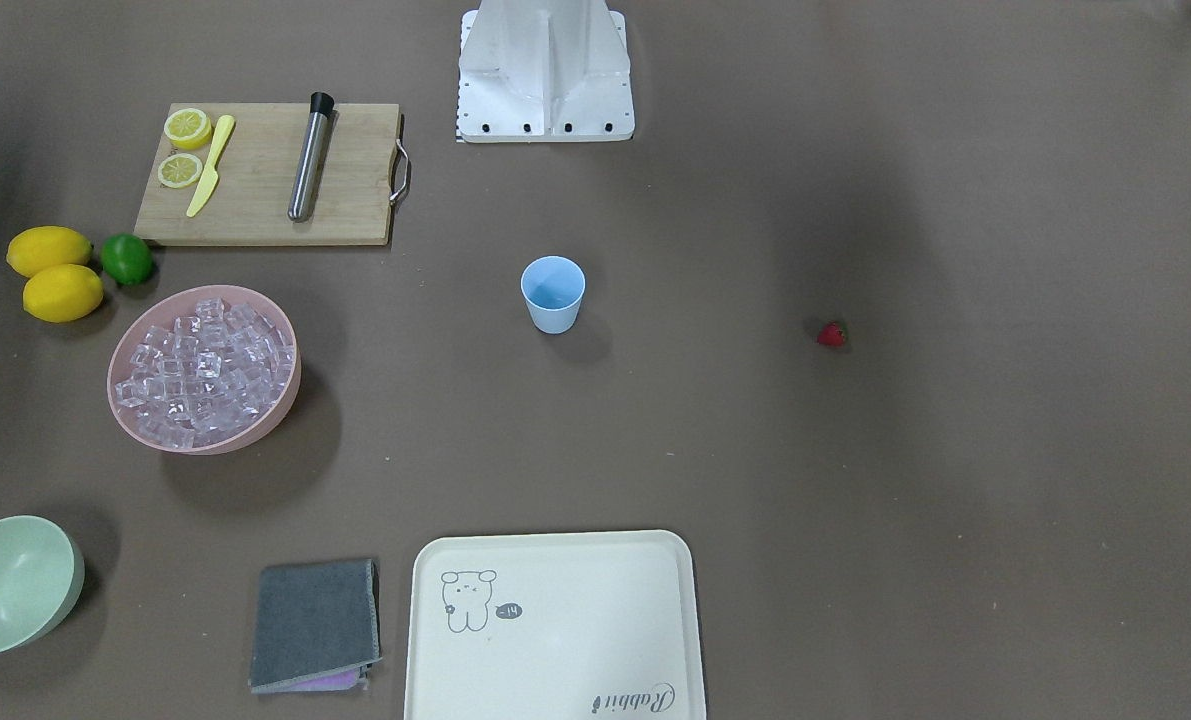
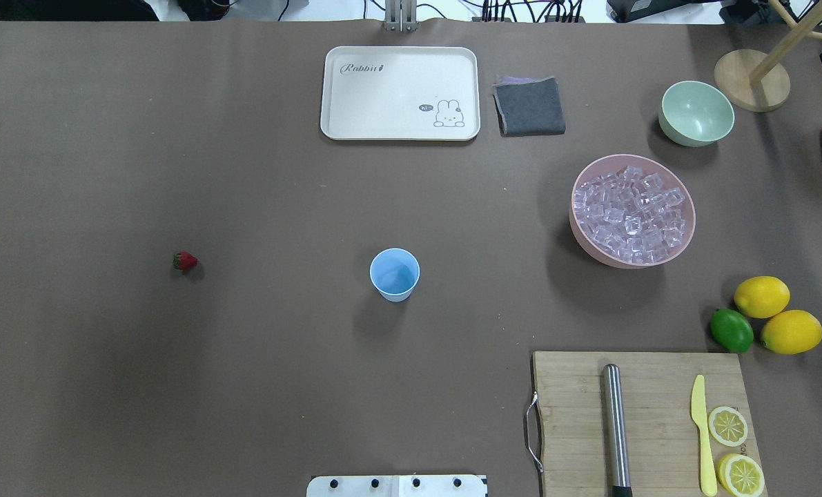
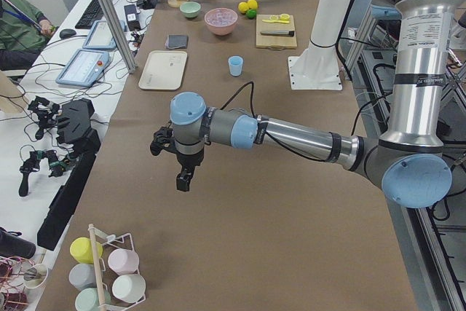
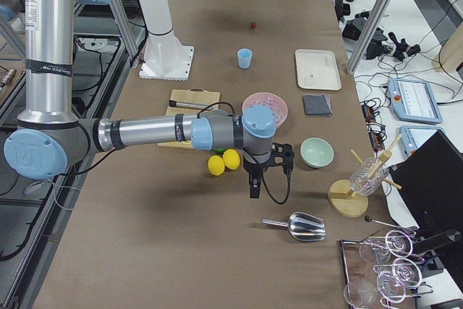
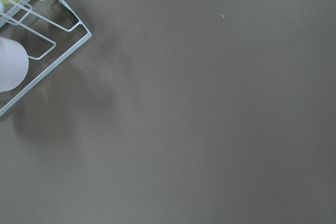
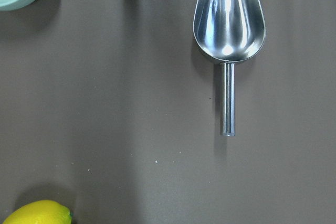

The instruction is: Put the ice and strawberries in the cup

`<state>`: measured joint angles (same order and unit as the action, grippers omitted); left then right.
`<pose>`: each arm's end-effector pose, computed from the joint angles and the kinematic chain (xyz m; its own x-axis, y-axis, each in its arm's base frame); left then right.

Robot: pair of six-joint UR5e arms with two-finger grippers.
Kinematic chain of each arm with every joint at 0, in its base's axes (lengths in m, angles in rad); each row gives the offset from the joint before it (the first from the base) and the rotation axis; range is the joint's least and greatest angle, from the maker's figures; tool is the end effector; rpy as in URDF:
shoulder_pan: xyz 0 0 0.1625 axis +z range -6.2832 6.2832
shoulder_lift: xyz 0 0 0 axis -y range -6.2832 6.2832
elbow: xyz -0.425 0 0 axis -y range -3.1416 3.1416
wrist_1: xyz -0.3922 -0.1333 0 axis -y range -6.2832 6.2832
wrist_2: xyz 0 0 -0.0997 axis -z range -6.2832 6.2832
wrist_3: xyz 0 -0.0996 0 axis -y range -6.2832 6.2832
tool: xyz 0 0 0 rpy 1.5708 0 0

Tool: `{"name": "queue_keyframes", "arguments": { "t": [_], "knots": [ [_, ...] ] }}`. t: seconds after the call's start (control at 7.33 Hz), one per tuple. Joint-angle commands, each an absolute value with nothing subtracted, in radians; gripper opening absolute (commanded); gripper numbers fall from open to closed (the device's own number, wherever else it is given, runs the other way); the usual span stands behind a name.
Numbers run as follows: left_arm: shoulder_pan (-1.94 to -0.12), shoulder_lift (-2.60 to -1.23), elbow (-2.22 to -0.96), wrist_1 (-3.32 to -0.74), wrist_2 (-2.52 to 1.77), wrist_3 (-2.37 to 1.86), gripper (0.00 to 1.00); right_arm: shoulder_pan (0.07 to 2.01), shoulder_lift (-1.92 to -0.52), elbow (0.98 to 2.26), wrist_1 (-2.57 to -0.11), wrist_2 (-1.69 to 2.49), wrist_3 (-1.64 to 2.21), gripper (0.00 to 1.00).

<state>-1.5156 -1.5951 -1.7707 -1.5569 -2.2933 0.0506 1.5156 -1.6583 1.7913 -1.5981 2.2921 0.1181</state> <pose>-0.0394 -0.5088 0.5524 0.7377 0.2284 -0.6353 -0.0914 0.9662 0.2412 0.0421 -0.4617 0.5977 0.7472 0.0068 0.6645 -0.0334 0.9991 0.0274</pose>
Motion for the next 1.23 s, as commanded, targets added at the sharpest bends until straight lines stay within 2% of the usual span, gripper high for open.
{"name": "queue_keyframes", "arguments": {
  "t": [0.0, 1.09],
  "knots": [
    [-1.516, -1.598, -1.775, -1.554, -2.296, 0.048, 0.98, 1.52, -1.667, 1.801, -1.598, 2.292, 0.117, 1.0],
    [-1.516, -1.578, -1.74, -1.555, -2.292, 0.052, 0.98, 1.519, -1.671, 1.792, -1.597, 2.292, 0.117, 1.0]
  ]
}}
